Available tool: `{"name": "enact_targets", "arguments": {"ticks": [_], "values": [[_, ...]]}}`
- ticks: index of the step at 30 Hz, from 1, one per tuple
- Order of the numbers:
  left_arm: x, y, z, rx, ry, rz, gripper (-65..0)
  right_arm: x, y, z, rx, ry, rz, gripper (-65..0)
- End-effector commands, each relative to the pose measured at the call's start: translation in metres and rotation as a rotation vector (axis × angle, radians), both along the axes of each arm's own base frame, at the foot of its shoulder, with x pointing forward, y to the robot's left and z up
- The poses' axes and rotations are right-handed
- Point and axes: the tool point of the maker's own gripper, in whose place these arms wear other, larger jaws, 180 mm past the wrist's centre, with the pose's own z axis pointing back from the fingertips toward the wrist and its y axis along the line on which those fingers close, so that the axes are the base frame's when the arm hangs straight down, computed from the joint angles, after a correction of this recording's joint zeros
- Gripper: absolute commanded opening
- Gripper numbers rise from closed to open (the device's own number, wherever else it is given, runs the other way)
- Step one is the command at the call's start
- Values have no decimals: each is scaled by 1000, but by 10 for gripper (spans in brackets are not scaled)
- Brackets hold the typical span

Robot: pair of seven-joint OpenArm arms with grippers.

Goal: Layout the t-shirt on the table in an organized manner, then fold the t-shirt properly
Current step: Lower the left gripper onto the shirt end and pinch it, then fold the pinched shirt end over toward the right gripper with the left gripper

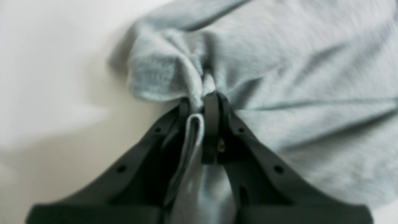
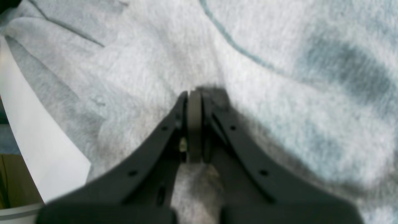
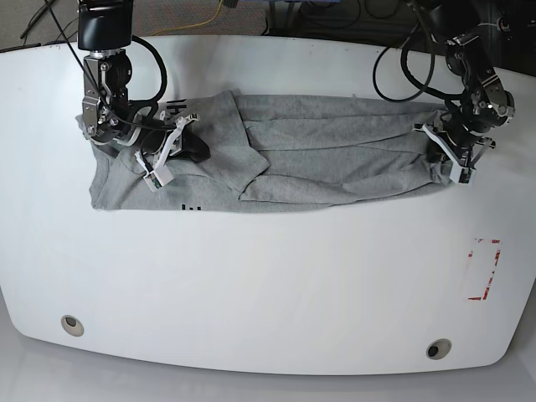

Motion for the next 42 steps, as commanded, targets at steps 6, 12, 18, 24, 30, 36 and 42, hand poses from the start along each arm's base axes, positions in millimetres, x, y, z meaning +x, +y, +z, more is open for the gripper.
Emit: {"name": "enact_targets", "arguments": {"ticks": [6, 12, 18, 24, 30, 36, 42], "values": [[27, -45, 55, 46, -174, -167, -650, -7, -4, -12, -69, 44, 22, -650], [28, -88, 65, 15, -214, -253, -650, -7, -4, -12, -68, 44, 22, -650], [27, -124, 64, -13, -213, -350, -650, -7, -3, -11, -63, 44, 21, -650], [25, -165, 65, -85, -223, -401, -650, -7, -3, -11, -62, 44, 21, -650], [23, -207, 72, -159, -241, -453, -650, -7, -3, -11, -62, 44, 21, -650], [30, -238, 87, -229, -281, -469, -650, -6, -2, -10, -59, 42, 21, -650], [27, -251, 89, -245, -283, -494, -650, -6, -2, -10, -58, 41, 20, -650]]}}
